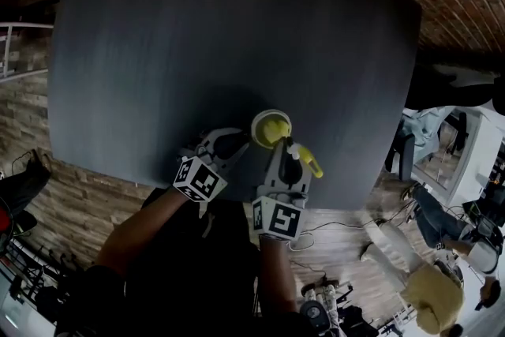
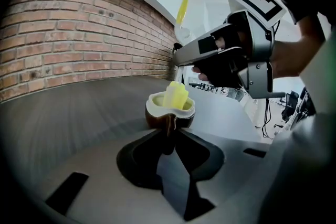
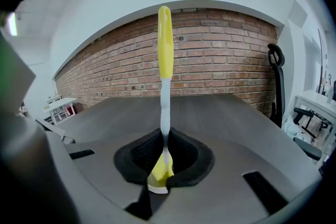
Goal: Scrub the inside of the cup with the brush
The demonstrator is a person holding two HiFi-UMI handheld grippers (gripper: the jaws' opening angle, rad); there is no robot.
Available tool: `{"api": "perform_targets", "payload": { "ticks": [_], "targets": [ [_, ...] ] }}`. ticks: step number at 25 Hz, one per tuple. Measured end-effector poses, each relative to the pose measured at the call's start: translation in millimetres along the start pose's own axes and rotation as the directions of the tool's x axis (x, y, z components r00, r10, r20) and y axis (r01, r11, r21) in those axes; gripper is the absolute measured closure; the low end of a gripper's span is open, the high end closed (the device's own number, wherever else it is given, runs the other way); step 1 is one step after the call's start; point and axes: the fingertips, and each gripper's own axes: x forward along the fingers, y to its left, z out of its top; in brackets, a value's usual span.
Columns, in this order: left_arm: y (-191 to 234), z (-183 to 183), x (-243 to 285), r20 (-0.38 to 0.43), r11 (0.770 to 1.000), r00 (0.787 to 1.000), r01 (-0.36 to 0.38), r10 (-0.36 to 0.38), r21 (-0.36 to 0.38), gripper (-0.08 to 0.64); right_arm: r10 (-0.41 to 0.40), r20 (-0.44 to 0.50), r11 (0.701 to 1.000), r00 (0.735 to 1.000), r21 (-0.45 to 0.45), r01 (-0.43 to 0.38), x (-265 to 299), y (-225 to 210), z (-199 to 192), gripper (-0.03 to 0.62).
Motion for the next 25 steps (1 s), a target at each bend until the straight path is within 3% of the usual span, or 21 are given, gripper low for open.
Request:
{"api": "perform_targets", "payload": {
  "ticks": [8, 15, 21, 25],
  "targets": [
    [-3, 0, 2, 0.006, 1.0, 1.0, 0.007, -0.007, 0.02, 0.466, -0.017, 0.029, 0.998, 0.999, 0.061, 0.015, 11, -2, 3, 0.545],
    [-6, 2, 5, 0.007, 0.999, 1.0, 0.028, -0.028, 0.019, 0.471, 0.057, 0.029, 0.993, 0.998, 0.1, -0.06, 18, 12, 7, 0.545],
    [-6, 1, 2, 0.008, 0.999, 0.999, 0.036, -0.036, 0.008, 0.471, 0.149, -0.047, 0.988, 0.988, 0.052, -0.146, 4, 25, 0, 0.545],
    [-6, 1, 2, 0.009, 1.0, 1.0, 0.03, -0.03, 0.0, 0.471, 0.163, -0.098, 0.987, 0.982, 0.011, -0.163, -6, 24, -7, 0.543]
  ]
}}
